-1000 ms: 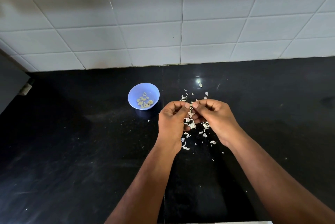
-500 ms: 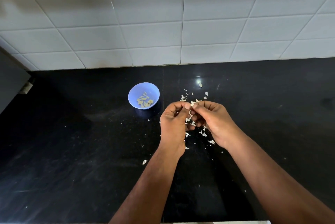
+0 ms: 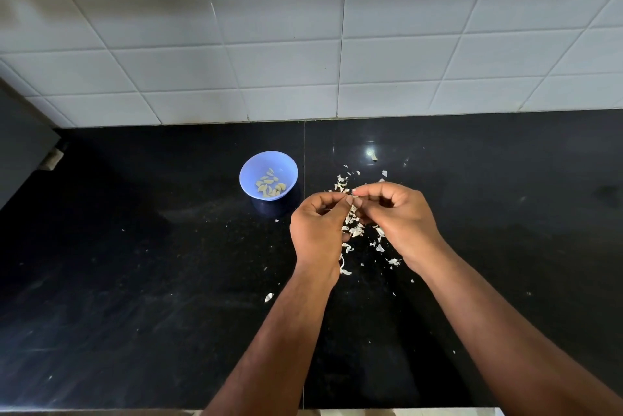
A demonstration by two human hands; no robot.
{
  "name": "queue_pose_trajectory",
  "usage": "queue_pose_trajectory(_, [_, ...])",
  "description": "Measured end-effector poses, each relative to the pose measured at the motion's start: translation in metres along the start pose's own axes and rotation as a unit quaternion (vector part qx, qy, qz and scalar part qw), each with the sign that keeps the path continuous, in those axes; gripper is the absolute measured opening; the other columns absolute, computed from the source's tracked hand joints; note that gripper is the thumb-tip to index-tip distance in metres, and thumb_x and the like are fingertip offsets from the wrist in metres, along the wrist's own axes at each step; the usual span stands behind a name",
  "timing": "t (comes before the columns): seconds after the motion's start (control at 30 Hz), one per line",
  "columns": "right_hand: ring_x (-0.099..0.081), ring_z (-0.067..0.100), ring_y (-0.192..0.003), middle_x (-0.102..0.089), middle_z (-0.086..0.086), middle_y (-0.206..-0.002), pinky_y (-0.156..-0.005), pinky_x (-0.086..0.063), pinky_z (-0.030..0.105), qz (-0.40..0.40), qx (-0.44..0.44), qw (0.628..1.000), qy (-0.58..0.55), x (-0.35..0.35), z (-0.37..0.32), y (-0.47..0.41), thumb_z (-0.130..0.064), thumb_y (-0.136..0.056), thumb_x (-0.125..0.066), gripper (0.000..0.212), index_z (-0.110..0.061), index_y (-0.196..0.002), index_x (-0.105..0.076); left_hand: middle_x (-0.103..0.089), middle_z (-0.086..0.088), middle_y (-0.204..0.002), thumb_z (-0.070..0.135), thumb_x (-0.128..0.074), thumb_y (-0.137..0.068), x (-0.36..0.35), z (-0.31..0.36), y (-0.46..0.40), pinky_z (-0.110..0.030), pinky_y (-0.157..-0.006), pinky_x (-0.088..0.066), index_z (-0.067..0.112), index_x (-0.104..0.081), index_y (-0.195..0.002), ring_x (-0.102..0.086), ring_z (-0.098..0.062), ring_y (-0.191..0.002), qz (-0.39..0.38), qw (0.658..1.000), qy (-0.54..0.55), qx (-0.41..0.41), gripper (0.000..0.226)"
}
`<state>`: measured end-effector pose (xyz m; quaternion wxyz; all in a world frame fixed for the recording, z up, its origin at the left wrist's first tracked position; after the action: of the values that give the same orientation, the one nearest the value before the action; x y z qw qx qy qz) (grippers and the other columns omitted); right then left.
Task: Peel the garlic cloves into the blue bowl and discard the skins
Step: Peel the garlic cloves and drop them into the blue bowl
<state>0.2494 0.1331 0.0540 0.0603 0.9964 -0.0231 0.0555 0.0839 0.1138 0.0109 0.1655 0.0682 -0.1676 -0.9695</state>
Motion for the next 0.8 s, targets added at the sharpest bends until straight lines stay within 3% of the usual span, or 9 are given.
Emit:
queue_pose_trajectory(0.13, [-0.072, 0.006, -0.086, -0.076, -0.011, -0.090, -0.080, -0.056, 0.019, 0.001, 0.071, 0.988, 0.140, 0.002, -0.009, -0.001, -0.015, -0.094, -0.076, 0.014, -0.028, -0.096, -0.079, -0.077, 0.006, -0.096, 0.022, -0.084, -0.091, -0.002, -0.006, 0.001, -0.025, -0.061, -0.059, 0.020, -0.079, -0.094, -0.074, -0.006, -0.086, -0.014, 0.999, -0.014, 0.037, 0.006])
queue_pose_trajectory(0.27, [-0.067, 0.001, -0.090, -0.071, -0.012, -0.097, -0.078, -0.050, 0.012, -0.006, 0.138, 0.959, 0.249, -0.002, -0.018, 0.001, -0.013, -0.098, -0.071, 0.015, -0.027, -0.100, -0.075, -0.071, 0.001, -0.094, 0.020, -0.078, -0.097, -0.012, -0.020, 0.004, -0.028, -0.061, -0.057, 0.014, -0.078, -0.100, -0.064, -0.006, -0.082, -0.057, 0.992, 0.020, 0.109, 0.006])
queue_pose_trajectory(0.33, [-0.071, 0.005, -0.085, -0.075, -0.006, -0.092, -0.077, -0.055, 0.015, -0.027, 0.072, 0.978, 0.196, 0.001, -0.007, -0.004, -0.016, -0.099, -0.070, 0.010, -0.024, -0.101, -0.076, -0.069, 0.000, -0.090, 0.021, -0.075, -0.099, -0.017, -0.024, 0.006, -0.028, -0.058, -0.054, 0.014, -0.079, -0.101, -0.061, -0.008, -0.080, -0.075, 0.989, 0.037, 0.124, 0.008])
queue_pose_trajectory(0.4, [-0.073, 0.012, -0.078, -0.077, 0.002, -0.086, -0.073, -0.061, 0.024, -0.056, -0.035, 0.996, 0.059, -0.001, 0.008, -0.006, -0.013, -0.101, -0.068, 0.010, -0.016, -0.102, -0.077, -0.072, -0.002, -0.086, 0.021, -0.073, -0.100, -0.021, -0.026, 0.007, -0.026, -0.057, -0.049, 0.015, -0.078, -0.102, -0.061, -0.010, -0.080, -0.097, 0.986, 0.047, 0.125, 0.009])
queue_pose_trajectory(0.57, [-0.066, 0.013, -0.067, -0.071, 0.008, -0.078, -0.059, -0.058, 0.021, -0.090, -0.212, 0.958, -0.171, -0.018, 0.036, 0.004, -0.011, -0.103, -0.064, 0.015, -0.003, -0.099, -0.076, -0.070, -0.003, -0.085, 0.015, -0.065, -0.104, -0.030, -0.020, 0.008, -0.024, -0.055, -0.043, 0.016, -0.074, -0.095, -0.058, -0.012, -0.072, -0.120, 0.979, 0.111, 0.120, 0.013])
queue_pose_trajectory(0.7, [-0.065, 0.009, -0.068, -0.072, 0.003, -0.082, -0.057, -0.054, 0.019, -0.062, -0.213, 0.948, -0.229, -0.017, 0.038, 0.002, -0.012, -0.102, -0.063, 0.013, -0.008, -0.098, -0.074, -0.070, -0.003, -0.085, 0.012, -0.060, -0.106, -0.030, -0.014, 0.005, -0.026, -0.060, -0.047, 0.016, -0.067, -0.093, -0.061, -0.010, -0.071, -0.111, 0.983, 0.105, 0.101, 0.015])
queue_pose_trajectory(0.8, [-0.067, 0.008, -0.072, -0.074, 0.002, -0.086, -0.060, -0.053, 0.020, -0.032, -0.161, 0.963, -0.215, -0.009, 0.030, -0.005, -0.008, -0.101, -0.065, 0.009, -0.008, -0.104, -0.073, -0.077, -0.001, -0.094, 0.015, -0.071, -0.100, -0.015, -0.009, -0.003, -0.027, -0.060, -0.051, 0.014, -0.066, -0.096, -0.067, -0.007, -0.074, -0.064, 0.996, 0.007, 0.054, 0.007])
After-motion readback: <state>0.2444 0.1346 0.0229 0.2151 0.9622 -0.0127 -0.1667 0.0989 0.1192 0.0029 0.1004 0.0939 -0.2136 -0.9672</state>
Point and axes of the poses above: each hand's wrist, its own y-axis away from the middle knuckle, its own x-axis out of the back of the hand, z = x × y, the point moved 10 cm from there along -y, towards the middle knuckle
